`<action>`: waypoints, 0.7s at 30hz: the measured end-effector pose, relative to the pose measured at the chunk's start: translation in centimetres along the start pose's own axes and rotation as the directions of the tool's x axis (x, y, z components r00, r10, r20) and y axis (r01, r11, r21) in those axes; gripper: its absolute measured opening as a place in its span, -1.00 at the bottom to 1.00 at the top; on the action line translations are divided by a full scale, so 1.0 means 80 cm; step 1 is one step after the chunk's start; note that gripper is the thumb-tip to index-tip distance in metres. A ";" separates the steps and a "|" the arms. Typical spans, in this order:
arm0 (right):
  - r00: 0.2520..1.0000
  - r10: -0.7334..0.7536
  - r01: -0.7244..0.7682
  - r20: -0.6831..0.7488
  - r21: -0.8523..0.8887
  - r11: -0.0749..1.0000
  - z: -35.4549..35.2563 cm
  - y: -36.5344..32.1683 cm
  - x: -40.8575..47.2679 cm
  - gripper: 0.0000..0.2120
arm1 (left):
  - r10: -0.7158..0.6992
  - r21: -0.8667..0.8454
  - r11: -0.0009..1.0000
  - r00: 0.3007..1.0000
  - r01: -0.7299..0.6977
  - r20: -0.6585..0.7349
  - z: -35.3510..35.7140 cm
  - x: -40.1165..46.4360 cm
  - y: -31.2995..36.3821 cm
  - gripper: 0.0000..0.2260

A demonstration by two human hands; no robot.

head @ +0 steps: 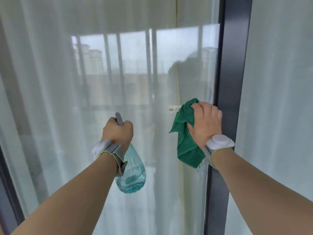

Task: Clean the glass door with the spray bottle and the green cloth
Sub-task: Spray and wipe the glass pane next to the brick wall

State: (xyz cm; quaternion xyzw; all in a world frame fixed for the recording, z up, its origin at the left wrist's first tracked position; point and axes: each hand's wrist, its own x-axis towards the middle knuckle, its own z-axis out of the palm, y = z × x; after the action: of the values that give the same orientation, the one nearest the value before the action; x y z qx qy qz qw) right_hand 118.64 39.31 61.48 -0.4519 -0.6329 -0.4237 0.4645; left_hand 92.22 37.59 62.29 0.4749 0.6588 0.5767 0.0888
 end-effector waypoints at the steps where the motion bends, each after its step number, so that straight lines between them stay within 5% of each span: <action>1: 1.000 0.025 -0.025 0.006 -0.001 1.000 -0.001 0.001 -0.003 -0.51 | 0.004 -0.007 1.000 1.000 -0.004 0.003 -0.002 -0.001 -0.001 -0.86; 5: 0.991 0.131 -0.131 0.019 -0.011 0.991 -0.002 -0.020 -0.005 -0.53 | 0.068 -0.048 0.997 0.998 -0.067 0.018 -0.008 -0.004 -0.019 -0.90; 12: 0.973 -0.092 0.047 0.214 0.207 0.977 0.015 -0.161 -0.066 -0.45 | 0.010 -0.165 0.986 1.000 -0.006 0.026 -0.044 -0.001 -0.103 -0.83; 17: 0.871 -0.198 0.067 0.450 0.290 0.955 0.049 -0.288 -0.125 -0.50 | -0.035 -0.228 0.972 0.990 0.066 0.138 -0.101 -0.007 -0.179 -0.91; 21: 0.751 -0.270 0.070 0.603 0.334 0.940 0.074 -0.371 -0.143 -0.57 | -0.069 -0.199 0.973 0.969 0.118 0.236 -0.136 -0.005 -0.237 -0.79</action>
State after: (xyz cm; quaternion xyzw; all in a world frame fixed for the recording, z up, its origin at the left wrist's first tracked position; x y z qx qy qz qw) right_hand 90.64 35.99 45.69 -0.4354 -0.8470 -0.1871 0.2410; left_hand 75.27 32.20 49.55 0.4939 0.6010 0.5805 0.2407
